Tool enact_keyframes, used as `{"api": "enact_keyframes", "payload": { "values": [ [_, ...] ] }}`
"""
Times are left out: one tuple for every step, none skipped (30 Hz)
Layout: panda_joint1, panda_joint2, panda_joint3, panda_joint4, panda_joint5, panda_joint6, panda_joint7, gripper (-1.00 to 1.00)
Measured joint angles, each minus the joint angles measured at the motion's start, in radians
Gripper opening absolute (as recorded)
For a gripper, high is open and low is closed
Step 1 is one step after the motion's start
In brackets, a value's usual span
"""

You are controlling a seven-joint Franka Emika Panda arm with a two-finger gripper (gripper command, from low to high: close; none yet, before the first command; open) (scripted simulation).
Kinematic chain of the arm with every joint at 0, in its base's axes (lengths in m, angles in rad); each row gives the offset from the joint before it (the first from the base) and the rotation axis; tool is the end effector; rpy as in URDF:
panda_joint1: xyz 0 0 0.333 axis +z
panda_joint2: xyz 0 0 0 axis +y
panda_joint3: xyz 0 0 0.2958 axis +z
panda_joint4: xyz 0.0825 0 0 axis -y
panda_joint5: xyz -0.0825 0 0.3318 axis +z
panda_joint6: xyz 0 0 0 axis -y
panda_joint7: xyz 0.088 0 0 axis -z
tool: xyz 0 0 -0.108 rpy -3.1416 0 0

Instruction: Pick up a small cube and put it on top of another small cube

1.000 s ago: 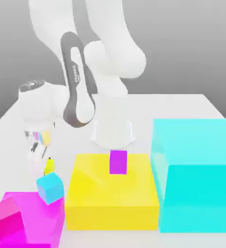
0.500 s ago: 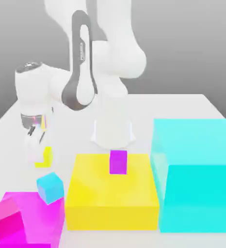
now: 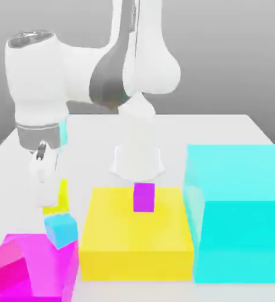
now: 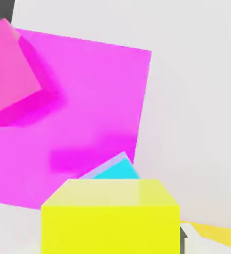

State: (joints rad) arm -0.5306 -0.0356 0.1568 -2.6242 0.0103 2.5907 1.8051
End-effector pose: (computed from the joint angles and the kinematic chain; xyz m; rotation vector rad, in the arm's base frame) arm 0.3765 -0.1482 0.2845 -1.4417 2.7902 -0.0022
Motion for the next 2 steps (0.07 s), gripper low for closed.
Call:
{"api": "enact_keyframes", "payload": {
  "values": [
    [0.0,0.0,0.0,0.0,0.0,0.0,0.0,1.0],
    [0.0,0.0,0.0,0.0,0.0,0.0,0.0,1.0]
  ]
}}
